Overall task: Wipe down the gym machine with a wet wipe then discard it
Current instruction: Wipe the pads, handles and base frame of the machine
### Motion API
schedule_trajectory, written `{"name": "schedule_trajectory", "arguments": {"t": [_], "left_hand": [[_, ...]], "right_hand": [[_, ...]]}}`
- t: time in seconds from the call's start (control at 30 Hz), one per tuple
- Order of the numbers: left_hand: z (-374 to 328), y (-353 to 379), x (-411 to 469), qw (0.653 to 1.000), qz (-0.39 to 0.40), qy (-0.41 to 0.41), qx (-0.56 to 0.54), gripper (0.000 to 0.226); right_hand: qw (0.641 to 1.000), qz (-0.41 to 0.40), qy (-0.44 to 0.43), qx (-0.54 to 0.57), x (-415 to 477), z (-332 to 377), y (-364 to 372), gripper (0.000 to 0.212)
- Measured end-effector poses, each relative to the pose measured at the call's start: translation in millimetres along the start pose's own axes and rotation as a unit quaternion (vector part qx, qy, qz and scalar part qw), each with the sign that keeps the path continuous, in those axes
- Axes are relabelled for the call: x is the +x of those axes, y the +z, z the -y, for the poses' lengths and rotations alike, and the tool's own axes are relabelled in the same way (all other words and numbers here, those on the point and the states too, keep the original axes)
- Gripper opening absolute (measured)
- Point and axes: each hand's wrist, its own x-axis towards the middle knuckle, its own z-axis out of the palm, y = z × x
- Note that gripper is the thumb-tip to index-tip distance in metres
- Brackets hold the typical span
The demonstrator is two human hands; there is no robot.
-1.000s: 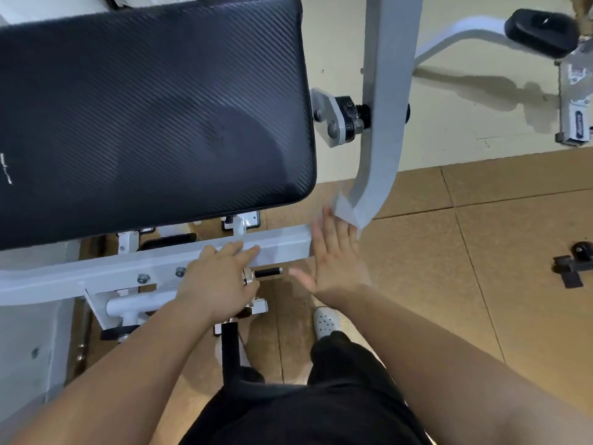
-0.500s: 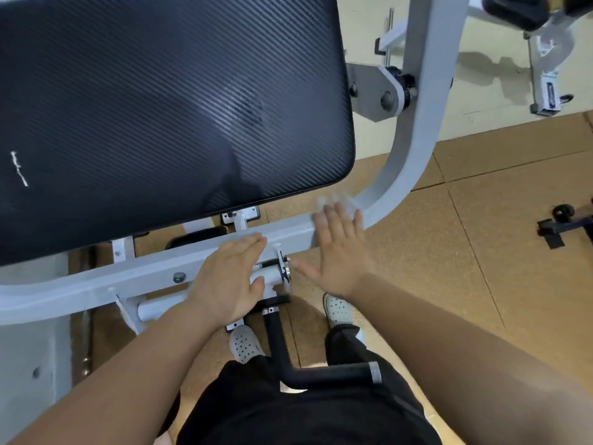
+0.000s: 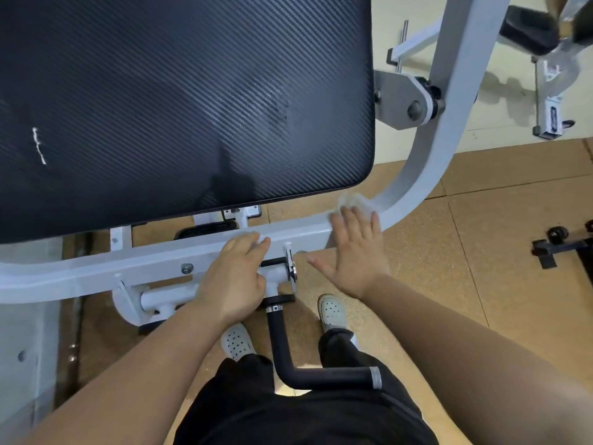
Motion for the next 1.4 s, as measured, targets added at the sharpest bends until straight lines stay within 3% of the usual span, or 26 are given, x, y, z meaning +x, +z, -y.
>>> {"name": "schedule_trajectory", "arguments": {"t": [0.13,0.27,0.4,0.57,0.67,0.77,0.83,0.87,0.93,0.97,1.03,1.17,1.4], "left_hand": [[-0.3,-2.7,1.9,1.000,0.003,0.002,0.004,0.067],[-8.3,-6.4,3.6,1.000,-0.003,0.008,0.003,0.065],[-24.3,-4.4,7.8,0.999,-0.025,0.030,0.008,0.063],[-55.9,-1.3,26.5,0.992,-0.078,0.102,0.015,0.059],[-78.3,-9.3,42.7,0.975,-0.158,0.157,0.014,0.058],[-94.5,-25.1,58.4,0.954,-0.240,0.178,0.038,0.060],[-101.0,-36.8,69.4,0.949,-0.258,0.167,0.075,0.067],[-103.0,-42.0,75.4,0.951,-0.247,0.155,0.102,0.072],[-102.4,-48.3,89.5,0.959,-0.206,0.123,0.152,0.080],[-100.6,-49.9,95.4,0.962,-0.180,0.107,0.172,0.083],[-95.3,-50.3,103.2,0.963,-0.148,0.090,0.206,0.087],[-95.1,-47.9,105.8,0.963,-0.145,0.087,0.210,0.086],[-95.6,-50.2,105.3,0.964,-0.140,0.093,0.208,0.089]], "right_hand": [[0.987,0.003,-0.156,0.043,6.4,51.3,11.6,0.088],[0.970,-0.030,-0.240,0.000,14.2,11.0,12.1,0.063],[0.978,-0.016,-0.203,-0.038,0.6,-50.9,-2.6,0.066],[0.986,-0.068,-0.147,-0.031,-16.0,-84.3,-25.6,0.059],[0.974,-0.184,-0.133,0.019,-23.8,-84.9,-56.3,0.053],[0.926,-0.344,-0.153,0.028,-24.1,-80.9,-110.1,0.053],[0.917,-0.363,-0.161,-0.030,-15.3,-78.2,-144.2,0.060],[0.927,-0.334,-0.150,-0.082,-8.3,-77.3,-156.5,0.066],[0.954,-0.188,-0.092,-0.213,8.5,-73.2,-173.3,0.084],[0.950,-0.111,-0.064,-0.286,16.8,-69.9,-178.7,0.091],[0.905,-0.025,-0.046,-0.422,34.5,-63.6,-186.8,0.099],[0.847,0.041,-0.050,-0.528,63.6,-49.3,-201.2,0.101],[0.856,0.068,-0.109,-0.500,19.7,-67.3,-206.0,0.096]]}}
